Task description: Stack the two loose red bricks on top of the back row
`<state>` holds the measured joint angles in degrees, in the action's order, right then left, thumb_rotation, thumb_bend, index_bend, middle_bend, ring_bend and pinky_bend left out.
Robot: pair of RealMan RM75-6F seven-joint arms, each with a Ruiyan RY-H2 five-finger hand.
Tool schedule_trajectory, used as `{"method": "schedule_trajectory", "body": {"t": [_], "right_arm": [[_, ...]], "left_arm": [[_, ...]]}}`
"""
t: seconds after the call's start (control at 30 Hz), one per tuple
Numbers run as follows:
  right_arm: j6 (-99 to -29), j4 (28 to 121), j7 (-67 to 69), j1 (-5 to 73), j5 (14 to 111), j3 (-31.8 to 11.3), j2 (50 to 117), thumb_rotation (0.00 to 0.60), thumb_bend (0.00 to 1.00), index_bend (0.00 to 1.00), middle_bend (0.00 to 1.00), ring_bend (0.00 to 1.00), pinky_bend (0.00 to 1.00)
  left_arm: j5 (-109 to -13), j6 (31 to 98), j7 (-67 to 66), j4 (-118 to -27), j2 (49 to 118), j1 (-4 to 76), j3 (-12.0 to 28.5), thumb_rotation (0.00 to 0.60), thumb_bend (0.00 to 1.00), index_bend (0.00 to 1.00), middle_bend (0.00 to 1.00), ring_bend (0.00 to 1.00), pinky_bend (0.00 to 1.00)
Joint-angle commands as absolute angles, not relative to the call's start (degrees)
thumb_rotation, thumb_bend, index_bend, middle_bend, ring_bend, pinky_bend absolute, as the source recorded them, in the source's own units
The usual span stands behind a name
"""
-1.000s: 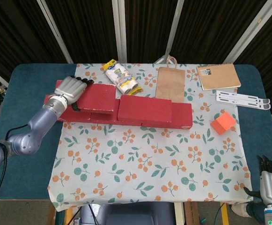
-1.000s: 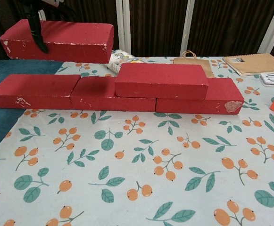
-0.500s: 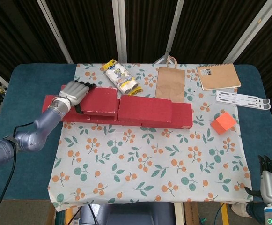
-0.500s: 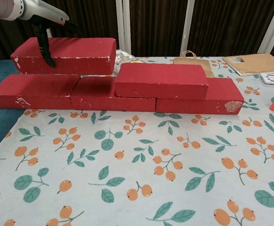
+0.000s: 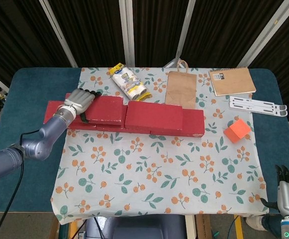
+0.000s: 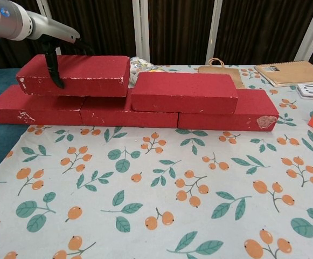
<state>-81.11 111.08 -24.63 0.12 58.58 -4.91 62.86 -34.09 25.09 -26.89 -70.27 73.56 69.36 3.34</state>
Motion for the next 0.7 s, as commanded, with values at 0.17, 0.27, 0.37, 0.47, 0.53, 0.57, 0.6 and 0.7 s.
{"method": "schedule_trajectory", "body": {"t": [0.17, 0.27, 0.37, 0.47, 0.53, 0.57, 0.6, 0.7], "right_arm": [[-81.32, 110.98, -24.71, 0.32, 58.27, -4.84, 62.94, 0.600, 0.19, 0.00, 0.00, 0.00, 0.00], [-81.51, 110.93, -24.69, 0.37, 58.22, -4.84, 62.97, 0.600, 0.19, 0.00, 0.00, 0.00, 0.00], [-81.75, 110.91, -24.69, 0.39, 58.26, -4.77, 63.01, 0.600, 0.19, 0.00, 0.00, 0.00, 0.00], [-81.79, 110.94, -24.60, 0.43, 58.30, -4.65, 63.00, 0.600, 0.19, 0.00, 0.00, 0.00, 0.00], [-81.63, 110.97, -24.48, 0.48, 58.14, -4.57, 62.94, 0.600, 0.19, 0.00, 0.00, 0.00, 0.00], [-81.62, 110.97, -24.46, 0.52, 58.09, -4.58, 62.92, 0.600, 0.19, 0.00, 0.00, 0.00, 0.00], [-81.68, 110.96, -24.47, 0.54, 58.06, -4.59, 62.90, 0.600, 0.19, 0.00, 0.00, 0.00, 0.00], [-82.01, 110.97, -24.52, 0.54, 58.06, -4.57, 62.93, 0.600, 0.19, 0.00, 0.00, 0.00, 0.00]], "left_arm": [[-34.94, 23.50, -24.60, -66.58, 76.05, 69.89, 2.48, 0.600, 0.07, 0.30, 0.27, 0.20, 0.22], [-35.43, 23.11, -24.04, -65.82, 76.78, 70.20, 2.32, 0.600, 0.07, 0.31, 0.27, 0.20, 0.22], [-36.25, 22.86, -23.43, -65.43, 77.28, 70.50, 2.17, 0.600, 0.07, 0.31, 0.27, 0.20, 0.22], [-36.82, 22.55, -23.09, -65.15, 77.53, 70.79, 1.65, 0.600, 0.07, 0.31, 0.27, 0.20, 0.22], [-36.97, 22.50, -22.86, -64.75, 77.82, 70.96, 1.26, 0.600, 0.07, 0.31, 0.27, 0.20, 0.22], [-37.05, 22.59, -22.73, -64.51, 78.02, 71.01, 1.11, 0.600, 0.07, 0.31, 0.27, 0.20, 0.22], [-37.10, 22.59, -22.62, -64.28, 78.21, 71.07, 0.93, 0.600, 0.07, 0.31, 0.27, 0.20, 0.22], [-37.13, 22.49, -22.13, -63.63, 78.70, 71.27, 0.56, 0.600, 0.07, 0.31, 0.27, 0.19, 0.22]]}}
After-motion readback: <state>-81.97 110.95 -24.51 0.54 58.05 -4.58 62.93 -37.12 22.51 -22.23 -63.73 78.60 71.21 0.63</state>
